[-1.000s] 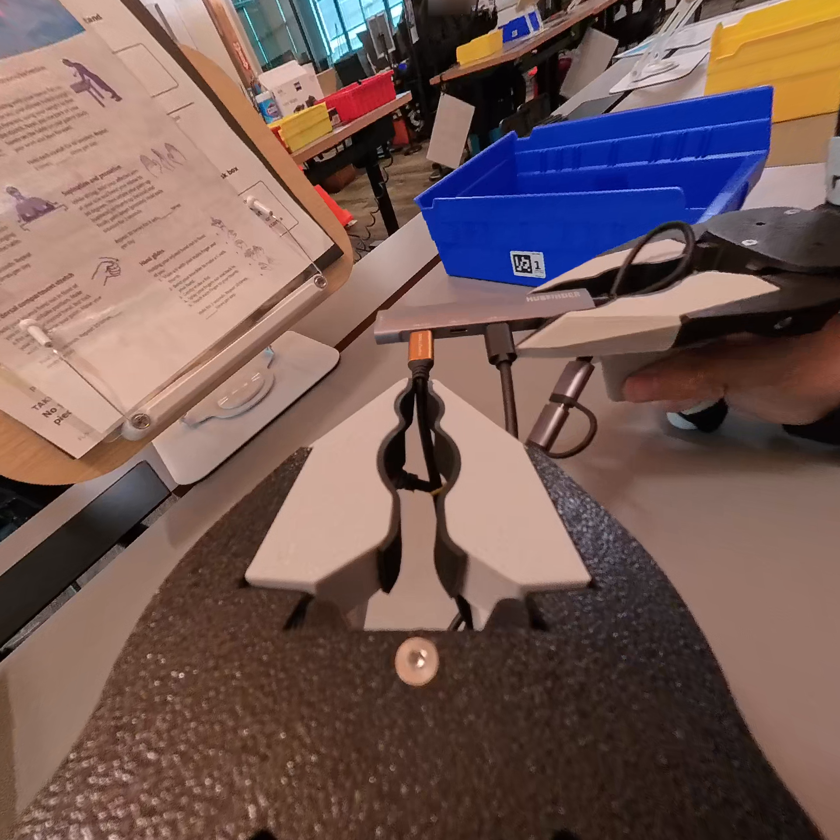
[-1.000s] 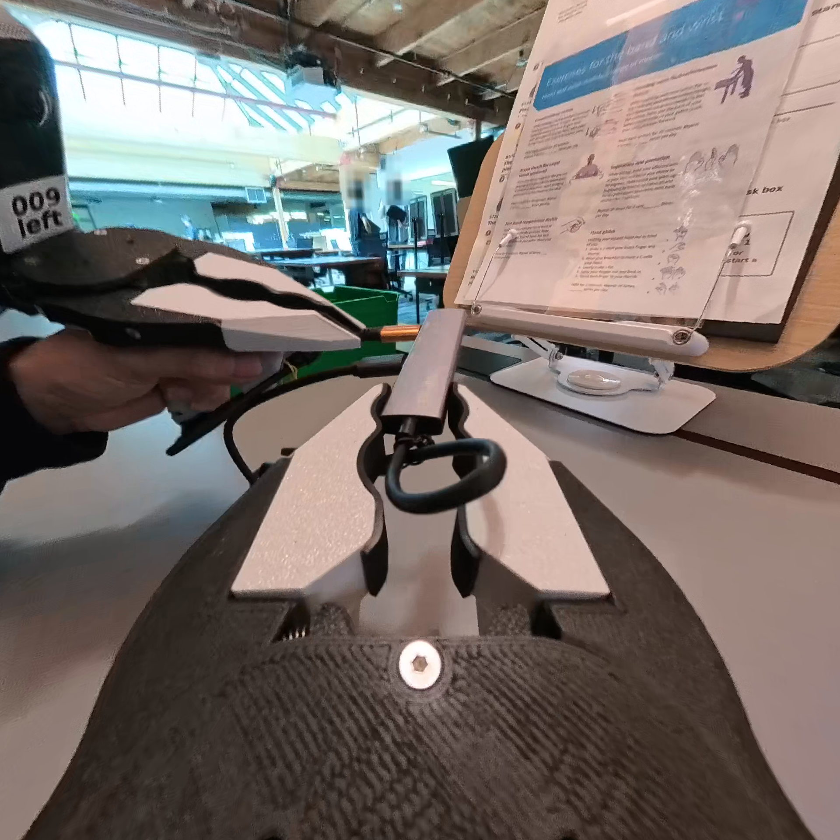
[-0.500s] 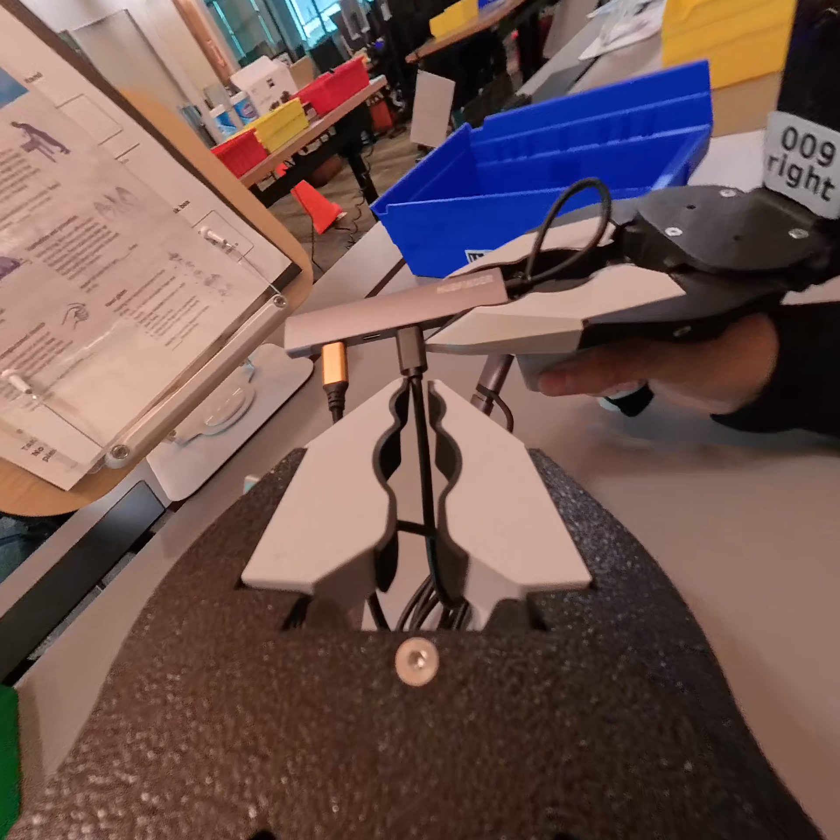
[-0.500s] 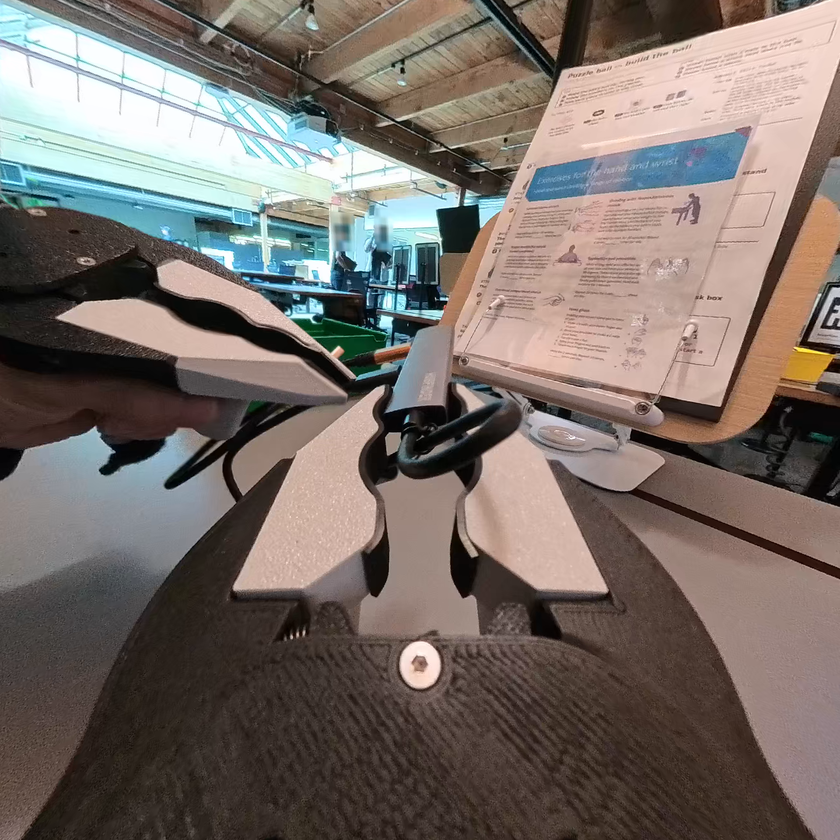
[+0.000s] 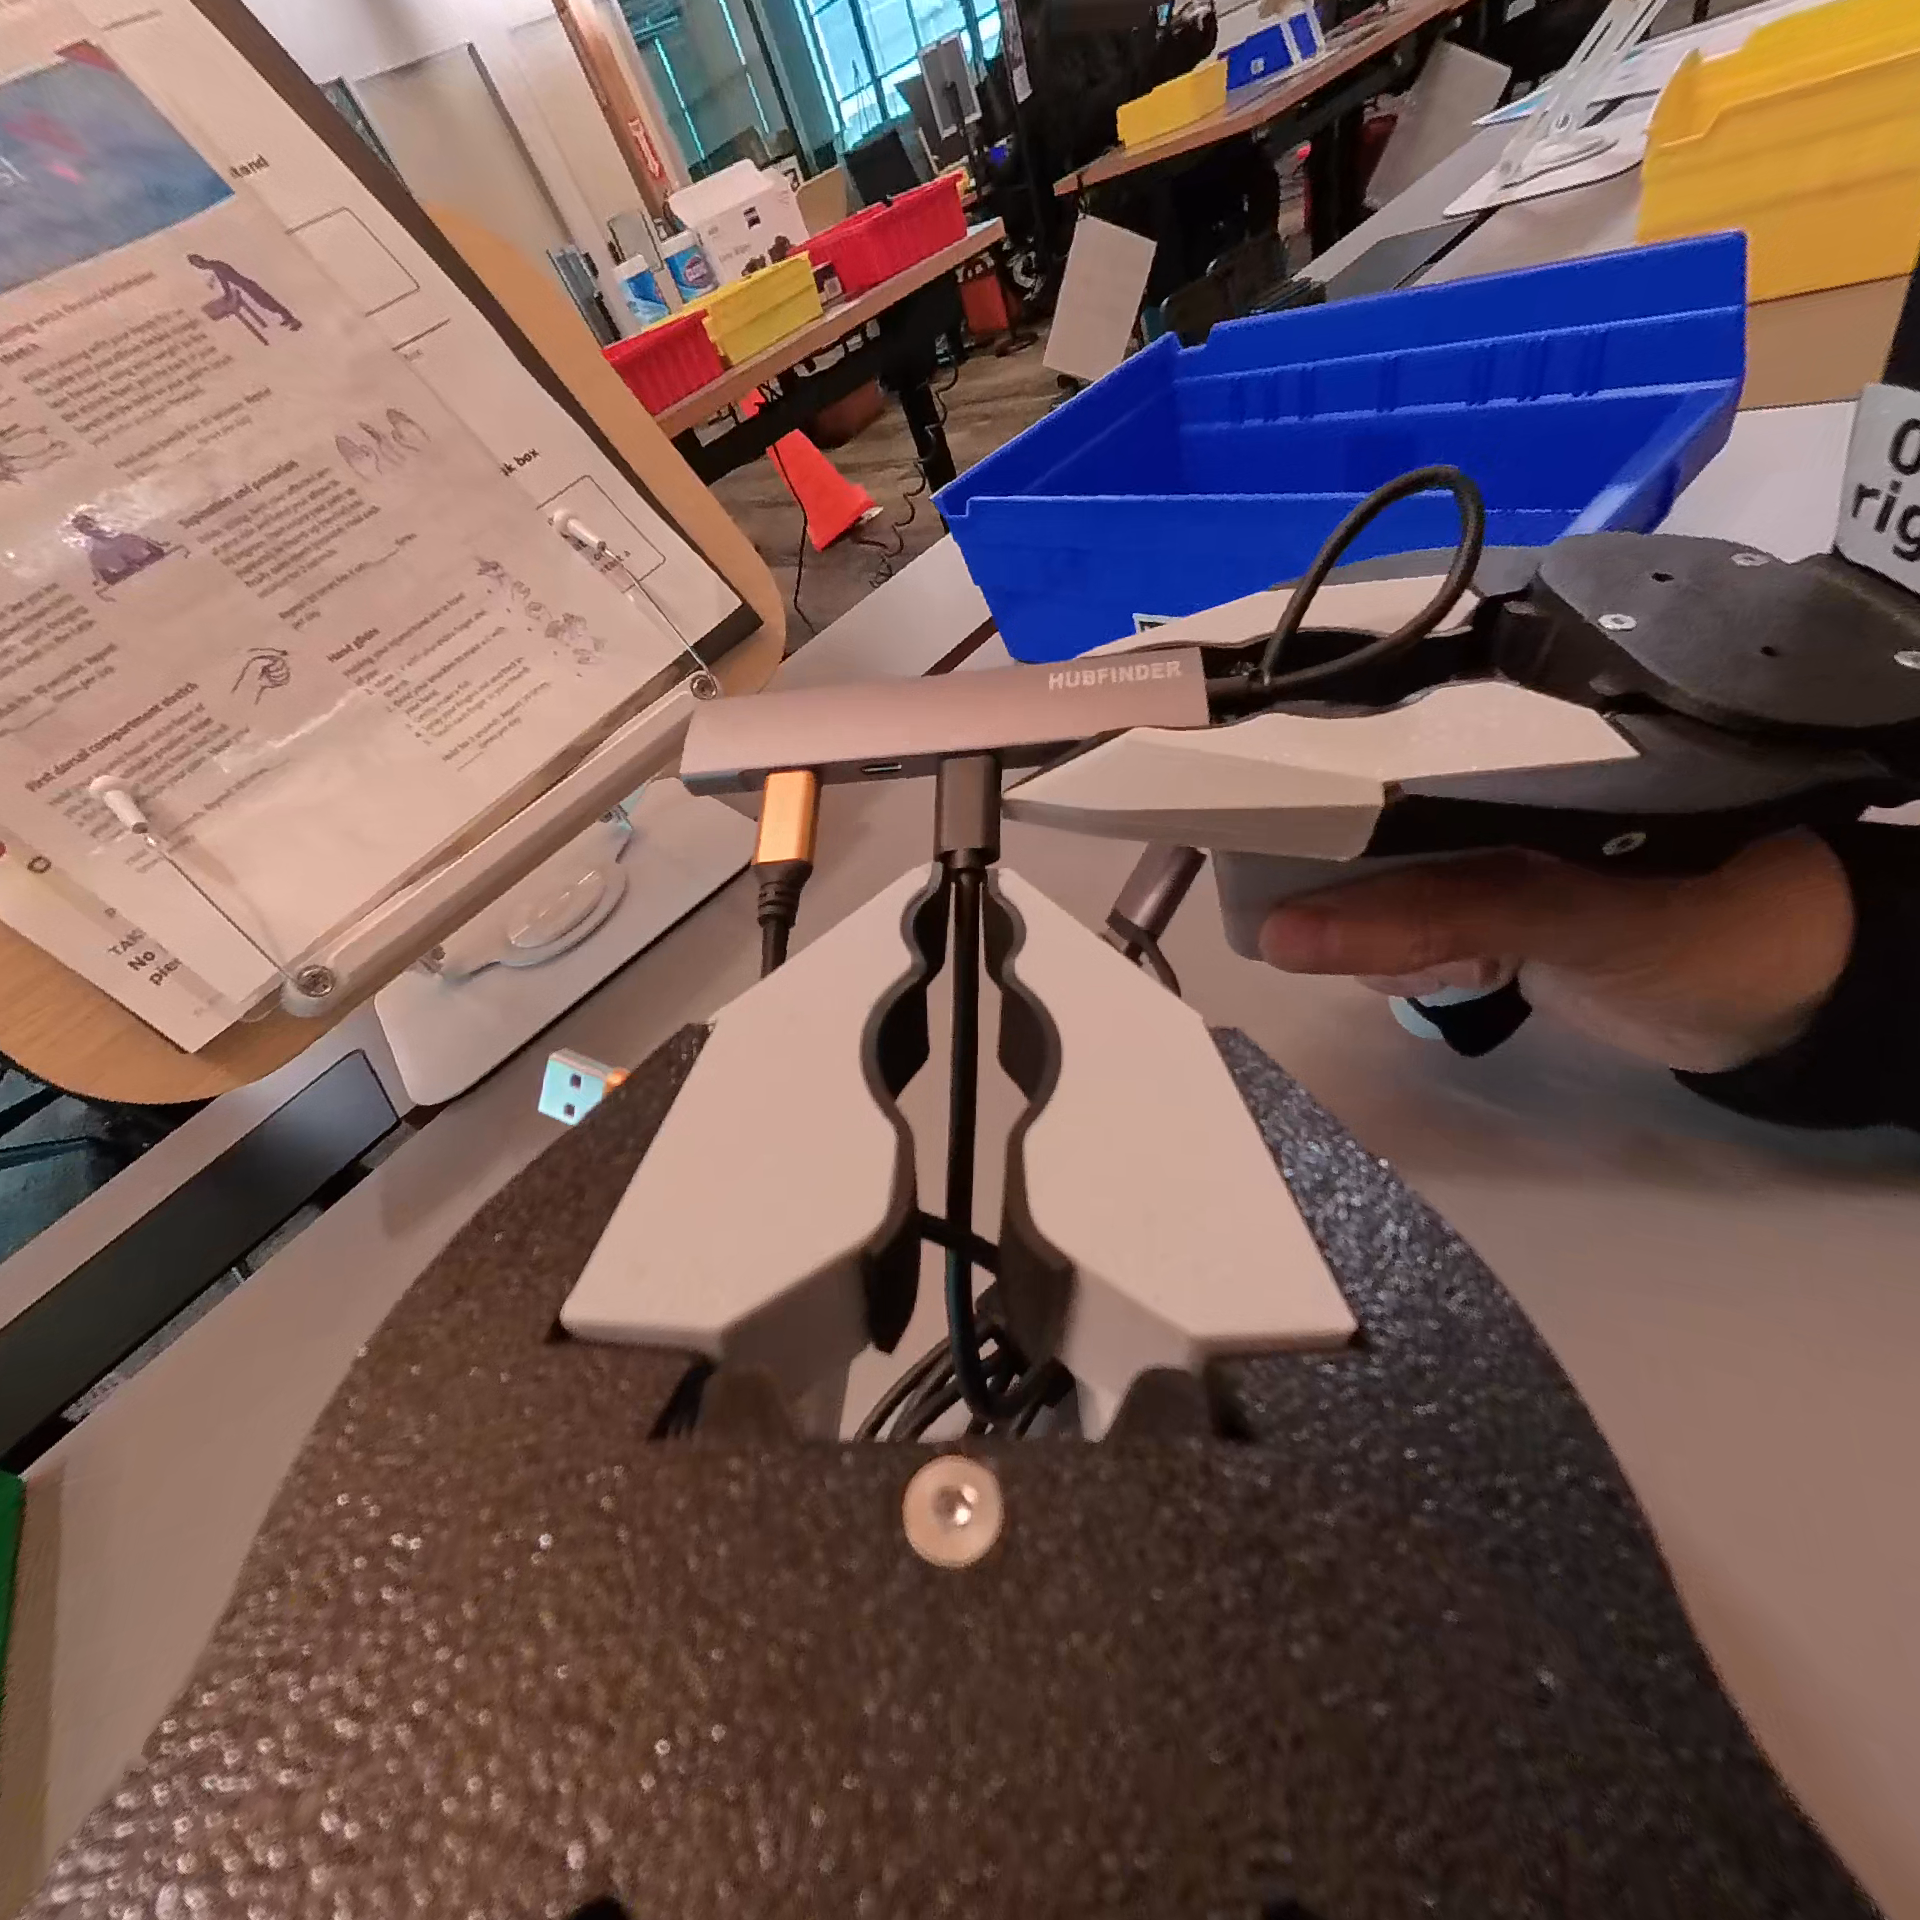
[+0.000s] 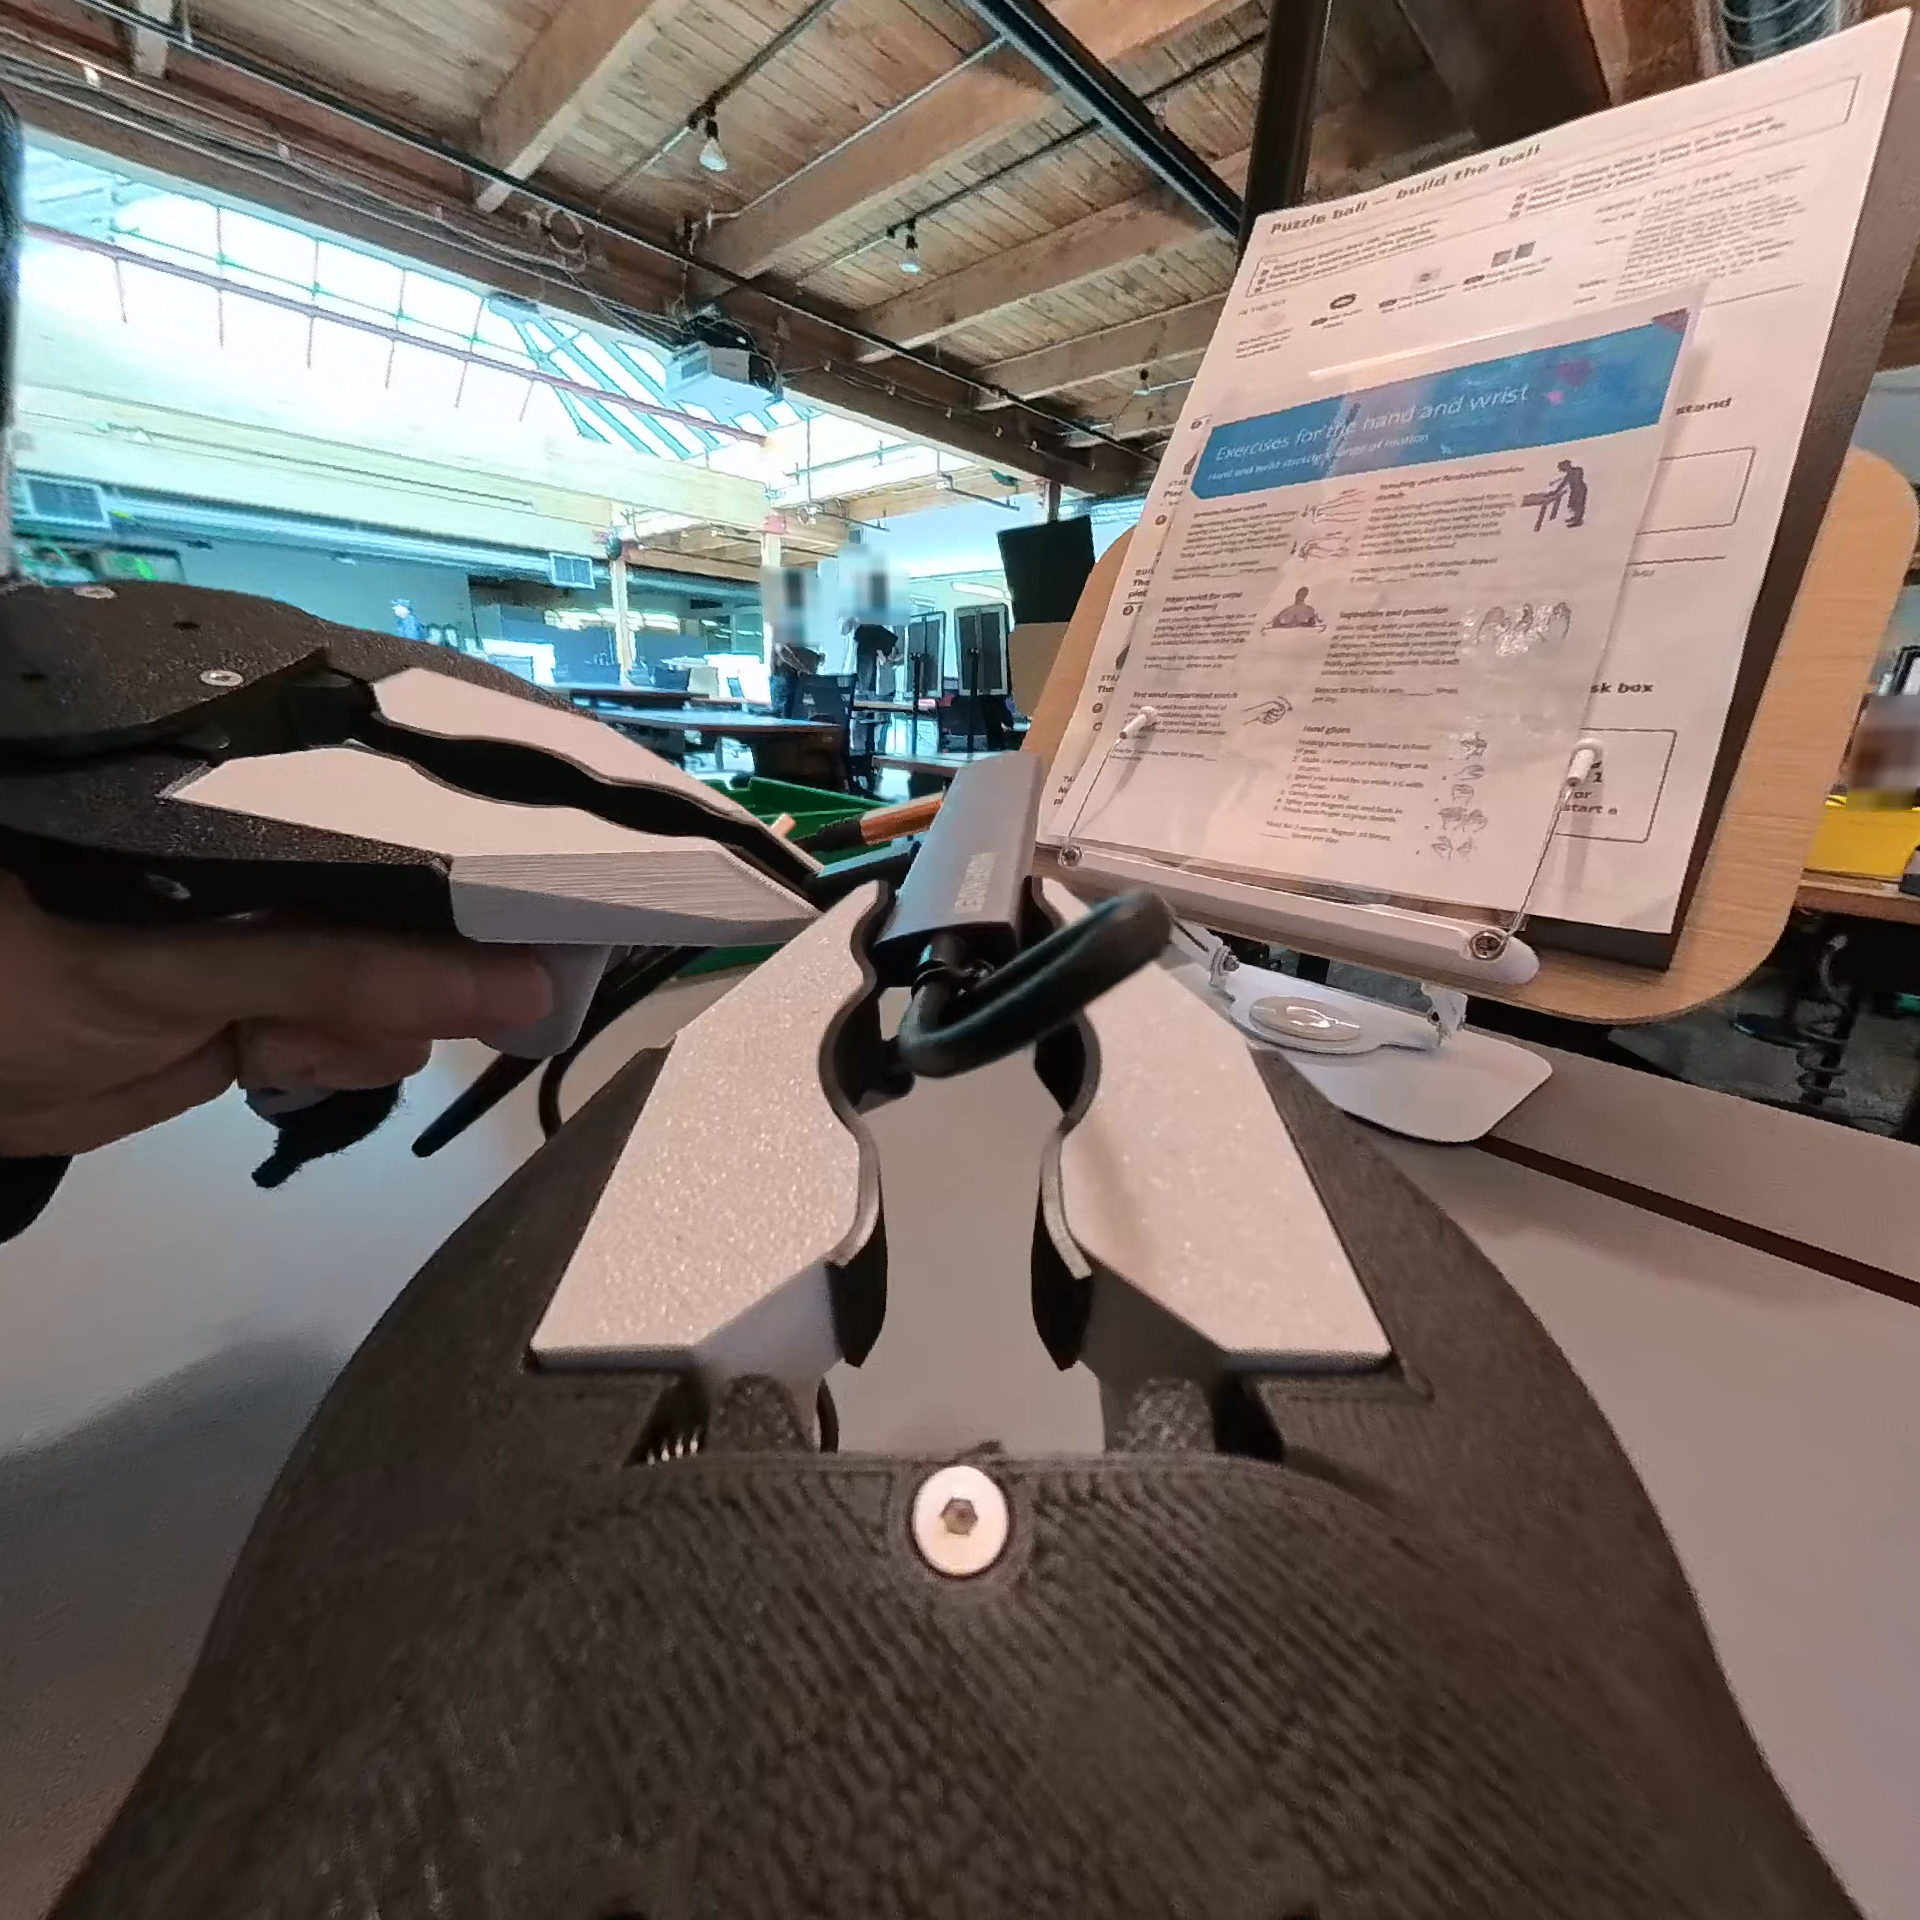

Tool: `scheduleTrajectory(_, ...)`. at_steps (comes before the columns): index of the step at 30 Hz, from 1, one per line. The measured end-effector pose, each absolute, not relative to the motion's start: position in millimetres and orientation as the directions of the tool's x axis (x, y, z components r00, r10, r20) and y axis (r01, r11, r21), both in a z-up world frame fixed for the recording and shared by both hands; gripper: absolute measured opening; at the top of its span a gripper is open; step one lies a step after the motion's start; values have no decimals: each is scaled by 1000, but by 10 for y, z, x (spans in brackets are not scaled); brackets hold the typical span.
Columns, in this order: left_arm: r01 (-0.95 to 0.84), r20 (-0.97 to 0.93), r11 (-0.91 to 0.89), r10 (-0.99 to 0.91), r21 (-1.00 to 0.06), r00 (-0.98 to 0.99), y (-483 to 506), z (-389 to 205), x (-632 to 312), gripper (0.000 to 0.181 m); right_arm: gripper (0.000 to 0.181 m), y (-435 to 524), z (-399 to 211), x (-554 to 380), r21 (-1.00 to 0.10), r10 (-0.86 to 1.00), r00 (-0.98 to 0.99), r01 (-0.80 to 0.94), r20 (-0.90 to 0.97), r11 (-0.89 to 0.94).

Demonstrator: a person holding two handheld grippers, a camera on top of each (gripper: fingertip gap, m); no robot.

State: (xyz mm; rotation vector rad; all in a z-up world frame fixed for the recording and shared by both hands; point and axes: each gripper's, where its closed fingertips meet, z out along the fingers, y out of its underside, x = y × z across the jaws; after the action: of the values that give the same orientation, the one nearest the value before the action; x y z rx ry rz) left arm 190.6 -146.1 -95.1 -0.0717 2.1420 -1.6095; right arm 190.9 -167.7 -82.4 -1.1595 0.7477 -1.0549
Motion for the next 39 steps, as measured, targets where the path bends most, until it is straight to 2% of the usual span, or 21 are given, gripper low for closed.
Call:
scheduleTrajectory(2, 209, -314, 329, -309, -921, -898, -1462, -970, 1897, 3, 24, -1673, -781, 1879, -951, -930, 364, 302, 54, 63)
scheduleTrajectory(5, 147, -264, 356, -308, -923, -914, -1442, -1000, 1901, 3, 35, -1743, -684, 1828, -922, -949, 302, 387, 90, 36)
scheduleTrajectory(9, 116, -255, 405, -307, -907, -917, -1395, -1003, 1913, 3, 33, -1688, -724, 1848, -930, -943, 308, 368, 126, -4)
scheduleTrajectory(12, 95, -240, 429, -299, -898, -924, -1378, -998, 1905, 3, 23, -1624, -760, 1856, -936, -934, 321, 350, 159, -39)
scheduleTrajectory(18, 79, -241, 495, -271, -865, -932, -1358, -1010, 1893, 3, 23, -1620, -770, 1853, -925, -932, 271, 354, 241, -137)
scheduleTrajectory(21, 65, -225, 528, -244, -847, -943, -1360, -1028, 1862, 3, 28, -1645, -772, 1858, -909, -930, 213, 359, 299, -210)
scheduleTrajectory(26, 57, -221, 550, -238, -833, -946, -1348, -1023, 1879, 3, 23, -1609, -813, 1879, -915, -918, 232, 327, 322, -238)
scheduleTrajectory(31, 67, -236, 561, -235, -825, -943, -1357, -1005, 1887, 3, 23, -1629, -822, 1900, -939, -934, 248, 293, 255, -178)
scheduleTrajectory(37, 148, -292, 471, -248, -869, -924, -1450, -875, 1872, 5, 23, -1722, -709, 1866, -957, -959, 272, 289, 75, 7)
scheduleTrajectory(39, 149, -289, 447, -263, -882, -920, -1459, -878, 1867, 8, 23, -1737, -714, 1864, -958, -962, 265, 285, 70, 9)
